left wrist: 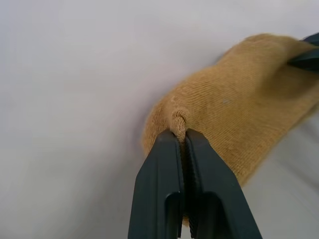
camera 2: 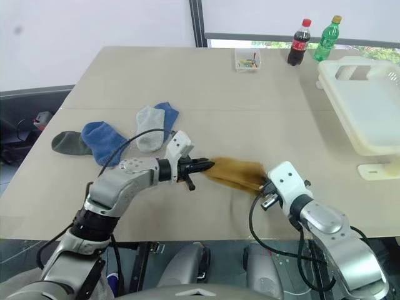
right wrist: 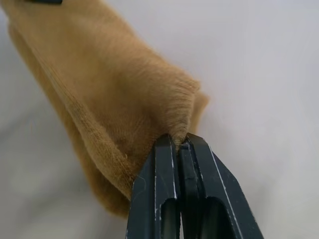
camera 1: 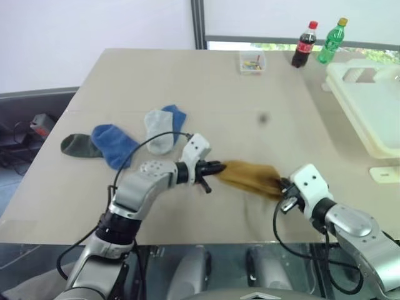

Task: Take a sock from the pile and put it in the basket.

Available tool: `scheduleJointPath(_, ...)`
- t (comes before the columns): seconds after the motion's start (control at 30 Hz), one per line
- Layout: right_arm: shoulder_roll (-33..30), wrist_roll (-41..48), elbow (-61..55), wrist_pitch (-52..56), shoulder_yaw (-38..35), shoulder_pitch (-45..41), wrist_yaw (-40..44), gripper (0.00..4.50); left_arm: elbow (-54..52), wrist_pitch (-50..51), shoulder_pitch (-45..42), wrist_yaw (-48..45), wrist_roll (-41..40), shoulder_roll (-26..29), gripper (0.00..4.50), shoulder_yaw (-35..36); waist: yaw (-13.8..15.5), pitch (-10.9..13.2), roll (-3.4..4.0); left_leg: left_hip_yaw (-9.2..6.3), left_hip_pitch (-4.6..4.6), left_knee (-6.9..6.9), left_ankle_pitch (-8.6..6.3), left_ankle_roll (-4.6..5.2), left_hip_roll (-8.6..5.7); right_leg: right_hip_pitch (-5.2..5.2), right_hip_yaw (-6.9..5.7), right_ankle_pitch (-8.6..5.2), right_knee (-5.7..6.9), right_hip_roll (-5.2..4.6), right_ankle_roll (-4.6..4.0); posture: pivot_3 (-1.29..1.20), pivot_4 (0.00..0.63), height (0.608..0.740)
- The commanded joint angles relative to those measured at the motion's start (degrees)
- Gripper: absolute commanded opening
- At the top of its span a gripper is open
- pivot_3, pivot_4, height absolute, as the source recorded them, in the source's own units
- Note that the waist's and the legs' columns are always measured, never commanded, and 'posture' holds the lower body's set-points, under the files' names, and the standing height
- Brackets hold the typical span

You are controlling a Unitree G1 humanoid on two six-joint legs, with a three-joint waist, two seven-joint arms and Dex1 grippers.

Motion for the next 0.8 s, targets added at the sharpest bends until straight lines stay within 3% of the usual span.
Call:
scheduleJointPath(0.03,-0.6,-0.1,1.2,-2.5,-0.7,1.0,1.7,0.65,-0.2,0.9,-0.5,-0.3,-0.5,-1.2,1.51,0.0,0.0,0.0,-0.03,0.01,0.01,0.0,0.0,0.0,0.0,0.01,0.01,0.0,0.0,-0.01,0.0,0.0,0.15,0.74)
scheduleJointPath(0.07,-0.9,-0.3,1.0,-2.8,-1.3,1.4,1.8,0.87,-0.7,0.7,-0.3,-0.4,-0.2,-1.1,1.84,0.0,0.0,0.0,-0.03,0.0,0.02,0.01,0.0,0.0,0.0,0.01,0.0,0.0,0.0,0.0,0.0,0.0,0.15,0.74)
scheduleJointPath(0.23,-0.5,3.4,-5.0,-2.9,-9.7,3.4,3.2,3.06,-3.7,-0.6,1.7,-1.3,-2.7,0.2,3.98,5.2,-0.1,0.0,-0.02,-0.01,0.03,0.0,0.0,0.0,0.04,0.01,0.0,0.0,0.01,0.02,0.0,0.0,0.15,0.74)
scheduleJointPath(0.4,-0.1,12.4,-11.2,-1.9,-19.2,2.2,7.6,3.06,-1.7,-3.7,2.4,-3.6,-3.2,2.7,3.98,9.0,-0.1,0.0,0.0,-0.01,0.02,-0.01,0.0,0.0,0.1,-0.01,0.01,0.0,0.01,0.06,0.0,0.0,0.15,0.74)
scheduleJointPath(0.5,-0.7,12.6,-8.7,-3.2,-17.2,0.2,8.5,2.12,-0.7,-3.1,1.6,-4.1,-3.8,2.1,4.03,9.2,0.1,0.0,-0.03,-0.01,0.03,0.01,0.0,0.0,0.08,0.02,-0.01,0.0,0.0,0.05,0.0,0.0,0.15,0.74)
scheduleJointPath(0.63,0.2,8.9,-0.8,-8.2,-9.3,-1.7,9.2,0.07,1.1,1.4,0.8,-3.8,-5.7,0.4,4.03,9.3,0.0,0.0,-0.05,0.01,0.02,0.01,0.0,0.0,0.06,0.01,0.0,0.0,-0.02,0.04,0.0,0.0,0.15,0.74)
scheduleJointPath(0.8,-1.3,2.0,11.1,-17.1,-1.8,-1.5,11.0,0.07,4.5,5.8,-1.1,-3.2,-3.8,-0.1,4.03,5.5,-0.1,0.0,-0.05,0.06,0.02,0.0,0.0,0.0,0.05,0.0,0.02,0.0,-0.01,0.05,0.0,0.0,0.15,0.74)
